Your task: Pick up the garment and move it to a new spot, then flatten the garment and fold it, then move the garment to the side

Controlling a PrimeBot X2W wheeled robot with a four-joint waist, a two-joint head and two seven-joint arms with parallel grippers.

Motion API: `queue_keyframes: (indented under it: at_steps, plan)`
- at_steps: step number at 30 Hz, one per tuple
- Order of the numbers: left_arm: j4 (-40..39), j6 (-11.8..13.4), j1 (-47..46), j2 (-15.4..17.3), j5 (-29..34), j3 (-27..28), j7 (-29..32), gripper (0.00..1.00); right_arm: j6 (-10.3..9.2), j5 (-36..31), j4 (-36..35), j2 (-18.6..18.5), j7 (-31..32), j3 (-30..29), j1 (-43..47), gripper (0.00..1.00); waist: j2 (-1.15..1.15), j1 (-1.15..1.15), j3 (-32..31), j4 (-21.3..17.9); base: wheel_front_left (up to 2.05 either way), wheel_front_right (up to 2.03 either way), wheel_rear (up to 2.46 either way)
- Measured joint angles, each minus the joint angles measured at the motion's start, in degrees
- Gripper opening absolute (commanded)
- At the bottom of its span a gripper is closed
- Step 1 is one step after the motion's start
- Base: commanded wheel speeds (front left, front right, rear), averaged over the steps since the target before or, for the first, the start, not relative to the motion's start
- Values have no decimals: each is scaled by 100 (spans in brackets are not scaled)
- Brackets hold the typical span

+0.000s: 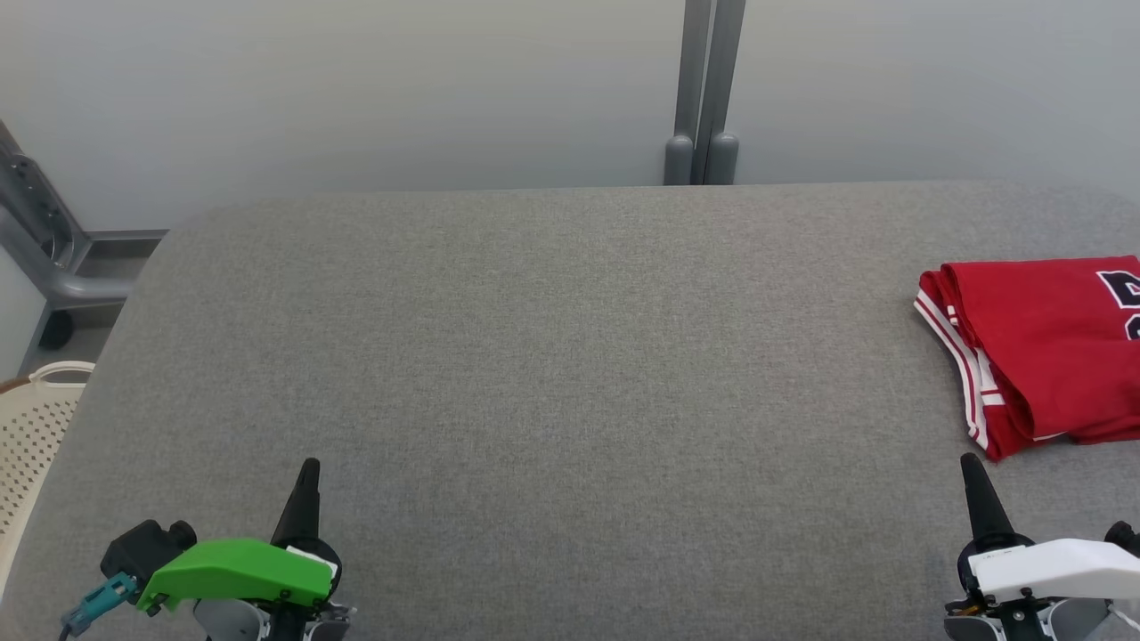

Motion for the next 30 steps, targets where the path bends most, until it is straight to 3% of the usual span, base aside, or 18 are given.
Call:
queue_keyframes:
  at_steps: [30]
  plan:
    - [20, -178, -366, -105, -1571, 286, 424, 0, -1, 1720, -211, -16, 214, -86, -66, 0, 0, 0, 169, -86, 0, 0, 0]
